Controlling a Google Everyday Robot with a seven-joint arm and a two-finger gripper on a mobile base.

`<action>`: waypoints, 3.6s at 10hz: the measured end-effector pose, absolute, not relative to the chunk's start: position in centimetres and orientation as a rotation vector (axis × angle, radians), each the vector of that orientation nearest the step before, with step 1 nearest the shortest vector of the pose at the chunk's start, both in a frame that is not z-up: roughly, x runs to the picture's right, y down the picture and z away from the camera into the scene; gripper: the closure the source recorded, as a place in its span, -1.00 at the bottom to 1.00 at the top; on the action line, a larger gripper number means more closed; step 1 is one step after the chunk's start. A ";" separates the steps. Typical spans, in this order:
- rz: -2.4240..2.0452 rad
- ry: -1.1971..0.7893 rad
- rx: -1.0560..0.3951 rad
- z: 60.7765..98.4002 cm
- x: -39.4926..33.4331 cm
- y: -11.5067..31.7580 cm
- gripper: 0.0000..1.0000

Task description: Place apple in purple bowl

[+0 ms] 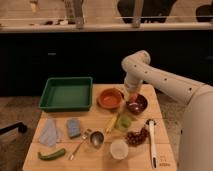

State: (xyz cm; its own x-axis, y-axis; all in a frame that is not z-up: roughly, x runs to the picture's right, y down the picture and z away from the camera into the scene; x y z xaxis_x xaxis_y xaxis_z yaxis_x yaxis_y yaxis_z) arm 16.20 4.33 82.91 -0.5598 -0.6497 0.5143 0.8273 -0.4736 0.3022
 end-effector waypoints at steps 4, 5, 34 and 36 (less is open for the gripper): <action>-2.091 -0.657 -0.442 83.5 17.2 5.3 1.00; -2.089 -0.662 -0.448 83.8 17.4 5.7 1.00; -2.068 -0.694 -0.470 86.8 18.5 5.4 0.93; -2.068 -0.695 -0.470 86.8 18.5 5.4 0.93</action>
